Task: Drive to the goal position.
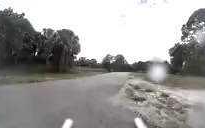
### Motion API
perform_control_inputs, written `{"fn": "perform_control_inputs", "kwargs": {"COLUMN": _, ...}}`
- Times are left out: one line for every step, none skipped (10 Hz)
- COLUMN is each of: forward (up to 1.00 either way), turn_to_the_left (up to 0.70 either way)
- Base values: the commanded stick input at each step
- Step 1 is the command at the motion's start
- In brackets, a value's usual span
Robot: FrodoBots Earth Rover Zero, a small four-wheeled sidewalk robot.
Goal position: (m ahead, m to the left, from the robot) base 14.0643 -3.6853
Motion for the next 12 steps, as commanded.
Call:
{"fn": "perform_control_inputs", "kwargs": {"forward": 0.85, "turn_to_the_left": 0.0}}
{"fn": "perform_control_inputs", "kwargs": {"forward": 0.85, "turn_to_the_left": 0.0}}
{"fn": "perform_control_inputs", "kwargs": {"forward": 0.85, "turn_to_the_left": 0.0}}
{"fn": "perform_control_inputs", "kwargs": {"forward": 0.85, "turn_to_the_left": 0.0}}
{"fn": "perform_control_inputs", "kwargs": {"forward": 0.85, "turn_to_the_left": 0.0}}
{"fn": "perform_control_inputs", "kwargs": {"forward": 0.85, "turn_to_the_left": 0.0}}
{"fn": "perform_control_inputs", "kwargs": {"forward": 0.85, "turn_to_the_left": 0.0}}
{"fn": "perform_control_inputs", "kwargs": {"forward": 0.85, "turn_to_the_left": 0.0}}
{"fn": "perform_control_inputs", "kwargs": {"forward": 0.85, "turn_to_the_left": 0.0}}
{"fn": "perform_control_inputs", "kwargs": {"forward": 0.85, "turn_to_the_left": 0.0}}
{"fn": "perform_control_inputs", "kwargs": {"forward": 0.85, "turn_to_the_left": 0.0}}
{"fn": "perform_control_inputs", "kwargs": {"forward": 0.85, "turn_to_the_left": 0.0}}
